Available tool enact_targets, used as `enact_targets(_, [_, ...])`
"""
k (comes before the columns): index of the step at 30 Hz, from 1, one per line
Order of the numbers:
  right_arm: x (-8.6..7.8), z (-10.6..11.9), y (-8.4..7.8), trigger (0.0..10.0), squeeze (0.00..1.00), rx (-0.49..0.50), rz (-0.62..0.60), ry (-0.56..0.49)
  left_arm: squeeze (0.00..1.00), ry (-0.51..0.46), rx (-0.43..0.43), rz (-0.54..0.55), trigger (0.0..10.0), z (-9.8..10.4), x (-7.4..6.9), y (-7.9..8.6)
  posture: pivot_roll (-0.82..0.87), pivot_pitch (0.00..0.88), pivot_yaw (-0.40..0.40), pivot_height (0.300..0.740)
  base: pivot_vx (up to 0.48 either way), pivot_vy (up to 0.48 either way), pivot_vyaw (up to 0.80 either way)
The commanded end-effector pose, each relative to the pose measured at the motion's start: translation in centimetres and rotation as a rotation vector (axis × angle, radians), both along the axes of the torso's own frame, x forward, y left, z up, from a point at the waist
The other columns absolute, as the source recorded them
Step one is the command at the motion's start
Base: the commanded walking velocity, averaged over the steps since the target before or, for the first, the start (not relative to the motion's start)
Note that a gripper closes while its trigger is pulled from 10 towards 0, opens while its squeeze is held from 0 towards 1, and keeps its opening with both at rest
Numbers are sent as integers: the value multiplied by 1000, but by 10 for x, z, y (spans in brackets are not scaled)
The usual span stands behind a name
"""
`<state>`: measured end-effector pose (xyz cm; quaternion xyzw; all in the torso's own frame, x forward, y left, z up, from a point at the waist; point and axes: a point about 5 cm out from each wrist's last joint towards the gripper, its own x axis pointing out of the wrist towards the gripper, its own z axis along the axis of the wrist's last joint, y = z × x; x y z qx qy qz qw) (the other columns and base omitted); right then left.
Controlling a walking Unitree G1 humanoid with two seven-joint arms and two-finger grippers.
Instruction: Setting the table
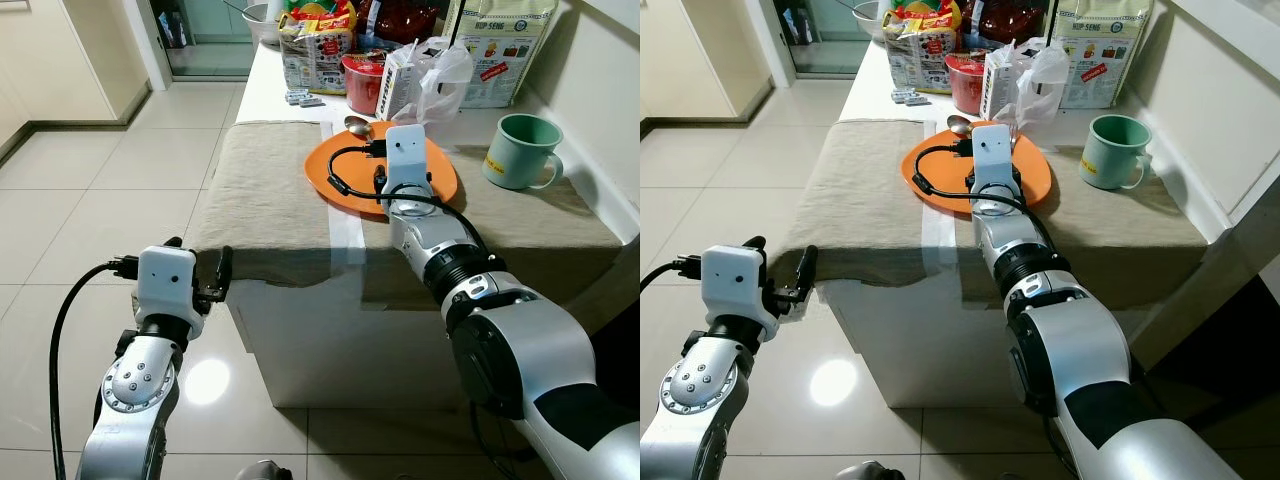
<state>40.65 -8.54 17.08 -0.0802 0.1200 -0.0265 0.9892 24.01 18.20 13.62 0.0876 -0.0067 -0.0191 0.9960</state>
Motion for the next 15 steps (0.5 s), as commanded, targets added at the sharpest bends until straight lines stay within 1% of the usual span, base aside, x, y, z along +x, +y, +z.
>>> enact_targets(1, [-8, -23, -1, 10000, 0, -18, -3, 84, 0, -1, 14, 1, 10000, 2, -2, 2, 35, 63, 51, 740, 0, 0, 0])
enact_targets(3, [-7, -22, -2, 10000, 0, -25, -16, 78, 0, -3, 15, 3, 10000, 3, -3, 2, 34, 64, 49, 740, 0, 0, 0])
enact_targets(7, [-5, -15, -4, 10000, 0, -54, -37, 28, 0, -5, 18, 6, 10000, 3, -3, 3, 31, 67, 50, 740, 0, 0, 0])
enact_targets(15, [-6, -16, -5, 10000, 0, -57, -59, 21, 0, -1, 20, 2, 10000, 2, -3, 2, 25, 69, 50, 740, 0, 0, 0])
